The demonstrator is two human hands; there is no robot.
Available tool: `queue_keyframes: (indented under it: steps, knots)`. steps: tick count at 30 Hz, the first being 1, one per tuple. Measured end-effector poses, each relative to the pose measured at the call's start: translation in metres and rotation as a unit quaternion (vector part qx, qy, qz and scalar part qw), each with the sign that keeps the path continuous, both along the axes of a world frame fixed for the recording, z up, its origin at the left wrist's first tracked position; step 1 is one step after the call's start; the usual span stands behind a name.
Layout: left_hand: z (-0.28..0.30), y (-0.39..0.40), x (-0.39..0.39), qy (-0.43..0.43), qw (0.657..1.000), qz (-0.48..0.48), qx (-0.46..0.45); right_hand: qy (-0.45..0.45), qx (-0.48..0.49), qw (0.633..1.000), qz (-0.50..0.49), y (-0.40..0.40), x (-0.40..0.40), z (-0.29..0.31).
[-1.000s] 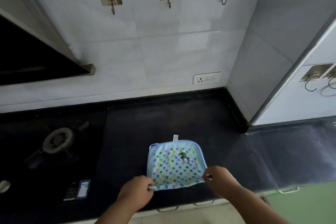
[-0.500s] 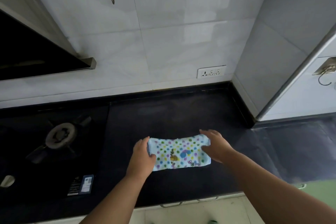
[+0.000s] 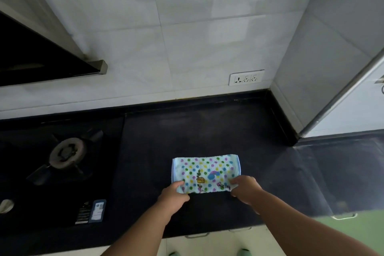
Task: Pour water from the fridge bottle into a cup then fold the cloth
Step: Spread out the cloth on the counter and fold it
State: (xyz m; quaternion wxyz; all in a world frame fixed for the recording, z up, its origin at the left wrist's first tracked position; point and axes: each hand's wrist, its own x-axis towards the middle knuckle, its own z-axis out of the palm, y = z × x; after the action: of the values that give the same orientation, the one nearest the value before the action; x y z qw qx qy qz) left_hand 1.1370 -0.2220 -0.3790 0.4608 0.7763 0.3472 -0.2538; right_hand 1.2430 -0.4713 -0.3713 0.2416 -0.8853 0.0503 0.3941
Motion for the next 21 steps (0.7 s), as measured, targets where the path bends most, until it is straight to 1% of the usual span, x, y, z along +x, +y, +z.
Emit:
queue_keyframes:
  steps: [3, 6, 8, 12, 14, 17, 21]
  knots:
    - [-0.001, -0.001, 0.000, -0.036, 0.998, -0.012, 0.047, -0.045, 0.031, 0.998, -0.031, 0.001, 0.000, 0.000]
    - [0.012, 0.004, 0.003, -0.096, 0.989, -0.029, 0.106, -0.139, 0.019, 0.990, -0.005, 0.002, 0.007, 0.017]
    - [0.030, 0.010, 0.010, -0.145, 0.977, -0.031, 0.153, -0.184, 0.024, 0.983, 0.008, 0.001, 0.016, 0.036]
    - [0.077, 0.028, 0.032, -0.237, 0.953, 0.015, 0.188, -0.246, 0.070, 0.967, 0.019, -0.003, 0.037, 0.085]
    - [0.105, 0.037, 0.044, -0.273, 0.945, 0.014, 0.179, -0.260, 0.096, 0.960, 0.023, 0.001, 0.047, 0.112]
    - [0.153, 0.050, 0.060, -0.298, 0.944, -0.003, 0.143, -0.289, 0.133, 0.948, -0.025, 0.012, 0.057, 0.154]
    - [0.216, 0.064, 0.078, -0.374, 0.920, 0.049, 0.110, -0.354, 0.189, 0.911, -0.096, 0.028, 0.070, 0.205]
